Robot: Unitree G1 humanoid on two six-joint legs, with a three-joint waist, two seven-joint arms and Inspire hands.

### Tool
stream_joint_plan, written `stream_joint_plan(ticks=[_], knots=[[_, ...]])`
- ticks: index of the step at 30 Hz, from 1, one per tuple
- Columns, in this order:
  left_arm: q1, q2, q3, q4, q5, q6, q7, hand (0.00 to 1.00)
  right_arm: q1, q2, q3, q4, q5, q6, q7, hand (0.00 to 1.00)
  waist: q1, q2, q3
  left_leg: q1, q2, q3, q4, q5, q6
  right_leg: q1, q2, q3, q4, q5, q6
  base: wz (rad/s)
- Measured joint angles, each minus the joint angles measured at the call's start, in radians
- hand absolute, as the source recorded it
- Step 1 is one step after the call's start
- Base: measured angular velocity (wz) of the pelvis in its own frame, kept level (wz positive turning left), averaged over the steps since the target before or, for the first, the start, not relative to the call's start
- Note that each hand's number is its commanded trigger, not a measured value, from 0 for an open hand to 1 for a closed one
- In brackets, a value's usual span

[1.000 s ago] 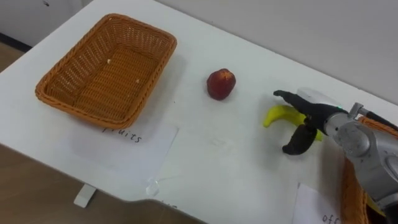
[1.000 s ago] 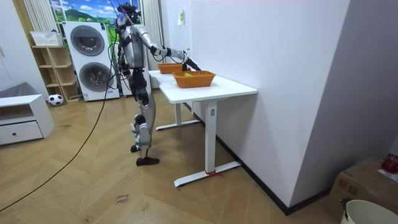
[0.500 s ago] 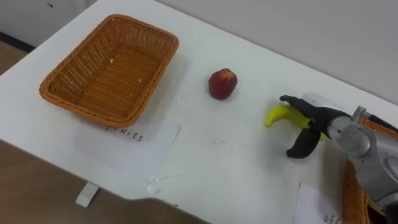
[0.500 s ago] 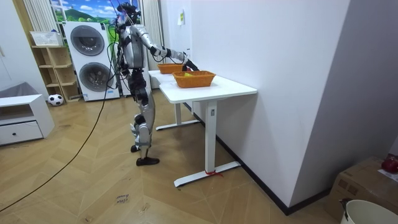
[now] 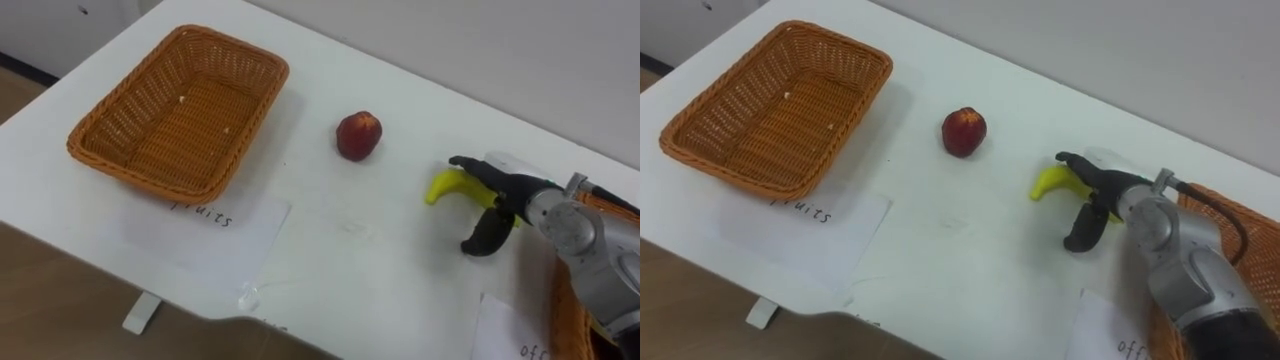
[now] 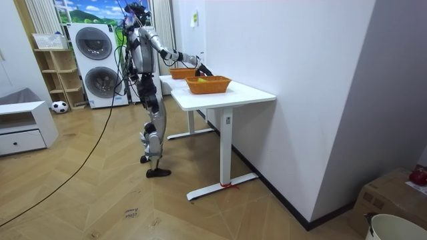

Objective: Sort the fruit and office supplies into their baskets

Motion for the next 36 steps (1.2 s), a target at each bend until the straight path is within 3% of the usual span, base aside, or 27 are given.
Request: stream_joint_plan(ticks=[12,14,15,18,36], knots=[[-0.001,0.021,-0.017,-0.005,-0.001,0.0,-0.002,0.0,0.0,0.0,0.0,0.002,0.021,0.0,0.058,0.0,0.0,-0.004,-0.0029,-0.001,0.0,-0.001,-0.004,0.0,0.0,-0.001,0.001,-0.001,-0.001,0.0,0.0,0.0],[-0.001,0.021,-0.018,-0.007,-0.001,-0.001,-0.002,0.0,0.0,0.0,0.0,0.002,0.027,-0.001,0.064,0.3,0.0,-0.004,-0.0034,-0.001,0.0,-0.001,-0.004,0.0,0.0,-0.001,0.001,-0.001,-0.001,0.0,0.0,0.0],[-0.001,0.021,-0.018,-0.009,-0.001,-0.001,-0.002,0.0,0.0,0.0,0.0,0.002,0.033,-0.001,0.065,0.59,0.0,-0.004,-0.0035,-0.001,0.0,-0.001,-0.004,0.0,0.0,-0.001,0.001,-0.001,-0.001,0.0,0.0,0.0],[0.0,0.021,-0.019,-0.019,-0.001,-0.002,-0.001,0.0,0.0,0.0,0.0,0.002,0.036,-0.001,0.073,1.0,0.0,-0.005,-0.0036,-0.001,0.0,-0.001,-0.004,0.0,0.0,-0.001,0.001,-0.001,-0.001,0.0,0.0,0.0],[0.003,0.022,-0.038,-0.033,-0.001,-0.004,-0.001,0.0,-0.01,0.005,0.0,0.002,0.034,-0.001,0.075,1.0,0.002,-0.004,-0.0034,0.0,0.0,-0.001,-0.007,0.0,0.0,-0.002,0.001,0.0,-0.002,0.0,0.0,0.0]])
